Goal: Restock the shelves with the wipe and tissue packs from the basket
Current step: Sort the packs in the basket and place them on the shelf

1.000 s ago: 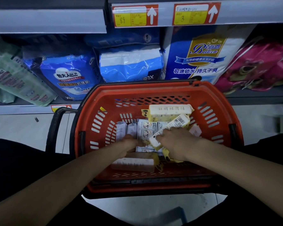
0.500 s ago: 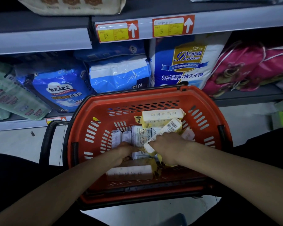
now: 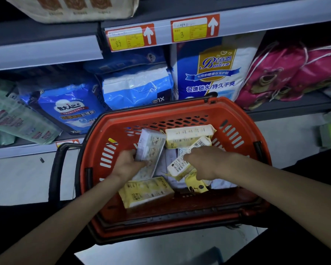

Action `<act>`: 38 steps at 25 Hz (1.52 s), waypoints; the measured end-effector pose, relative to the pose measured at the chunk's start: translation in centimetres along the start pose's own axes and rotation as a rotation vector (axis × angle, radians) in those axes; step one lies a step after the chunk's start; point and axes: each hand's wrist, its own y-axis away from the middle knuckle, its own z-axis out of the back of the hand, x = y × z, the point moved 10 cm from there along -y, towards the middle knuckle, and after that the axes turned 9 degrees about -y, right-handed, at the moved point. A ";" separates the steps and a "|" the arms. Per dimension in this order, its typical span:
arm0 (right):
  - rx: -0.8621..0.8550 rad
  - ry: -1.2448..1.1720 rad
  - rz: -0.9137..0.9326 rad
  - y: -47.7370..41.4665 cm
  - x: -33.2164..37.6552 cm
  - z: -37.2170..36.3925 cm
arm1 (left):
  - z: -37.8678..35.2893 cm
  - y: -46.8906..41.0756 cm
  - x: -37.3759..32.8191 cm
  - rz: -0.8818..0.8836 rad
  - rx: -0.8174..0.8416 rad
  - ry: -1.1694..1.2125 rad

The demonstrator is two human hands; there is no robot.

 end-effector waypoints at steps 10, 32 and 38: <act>-0.047 -1.063 0.234 4.6 2.8 4.9 | 5.7 8.7 -10.1 -0.106 0.450 0.969; -0.814 -1.740 0.473 11.8 2.8 12.9 | 10.1 11.0 -17.2 -0.363 0.337 1.266; -0.718 -2.089 0.537 11.2 1.2 14.2 | 12.4 10.8 -16.8 -0.402 0.222 1.228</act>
